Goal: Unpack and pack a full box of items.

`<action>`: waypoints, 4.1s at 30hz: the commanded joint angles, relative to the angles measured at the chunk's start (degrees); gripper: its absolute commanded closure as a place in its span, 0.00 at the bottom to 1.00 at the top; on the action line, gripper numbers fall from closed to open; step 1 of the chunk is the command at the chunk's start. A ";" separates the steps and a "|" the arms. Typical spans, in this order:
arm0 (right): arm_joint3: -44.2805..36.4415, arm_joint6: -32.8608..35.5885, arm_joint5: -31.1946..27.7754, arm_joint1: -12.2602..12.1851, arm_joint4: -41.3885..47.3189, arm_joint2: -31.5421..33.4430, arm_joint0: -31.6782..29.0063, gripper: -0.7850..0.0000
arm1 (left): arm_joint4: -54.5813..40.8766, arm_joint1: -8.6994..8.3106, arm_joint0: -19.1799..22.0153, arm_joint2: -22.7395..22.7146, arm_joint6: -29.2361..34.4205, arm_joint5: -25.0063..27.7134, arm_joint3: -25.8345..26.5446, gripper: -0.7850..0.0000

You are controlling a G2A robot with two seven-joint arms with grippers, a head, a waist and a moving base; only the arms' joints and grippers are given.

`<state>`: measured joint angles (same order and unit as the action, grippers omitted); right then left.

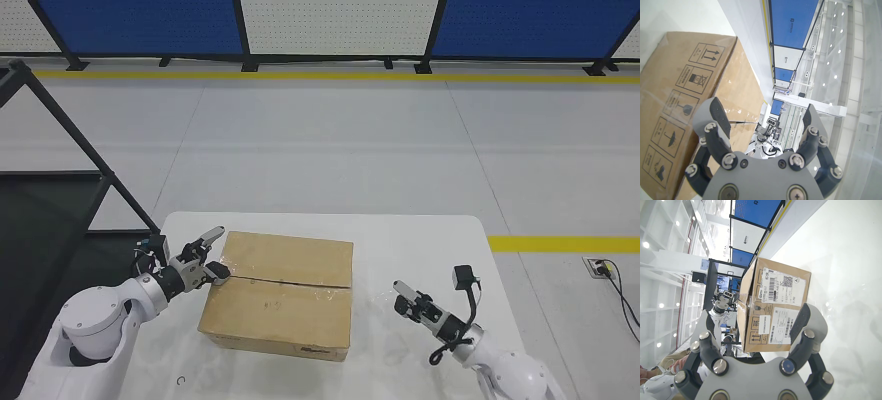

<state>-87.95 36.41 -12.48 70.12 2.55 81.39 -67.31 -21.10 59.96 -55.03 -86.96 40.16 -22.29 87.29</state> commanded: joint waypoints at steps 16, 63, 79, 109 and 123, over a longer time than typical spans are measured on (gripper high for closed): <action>-3.47 -12.66 -18.71 -1.82 -34.35 3.51 -6.03 0.00 | 0.00 0.00 0.00 0.00 0.00 0.00 0.00 0.00; -8.30 -36.07 3.36 -1.12 -88.98 -8.63 -11.09 0.00 | 0.00 0.00 0.00 0.00 0.00 0.00 0.00 0.00; -8.30 -36.07 3.36 -1.12 -88.98 -8.63 -11.09 0.00 | 0.00 0.00 0.00 0.00 0.00 0.00 0.00 0.00; -8.30 -36.07 3.36 -1.12 -88.98 -8.63 -11.09 0.00 | 0.00 0.00 0.00 0.00 0.00 0.00 0.00 0.00; -8.30 -36.07 3.36 -1.12 -88.98 -8.63 -11.09 0.00 | 0.00 0.00 0.00 0.00 0.00 0.00 0.00 0.00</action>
<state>-96.25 0.34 -9.15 69.00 -86.42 72.77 -78.40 -21.10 59.96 -55.03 -86.96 40.16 -22.28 87.29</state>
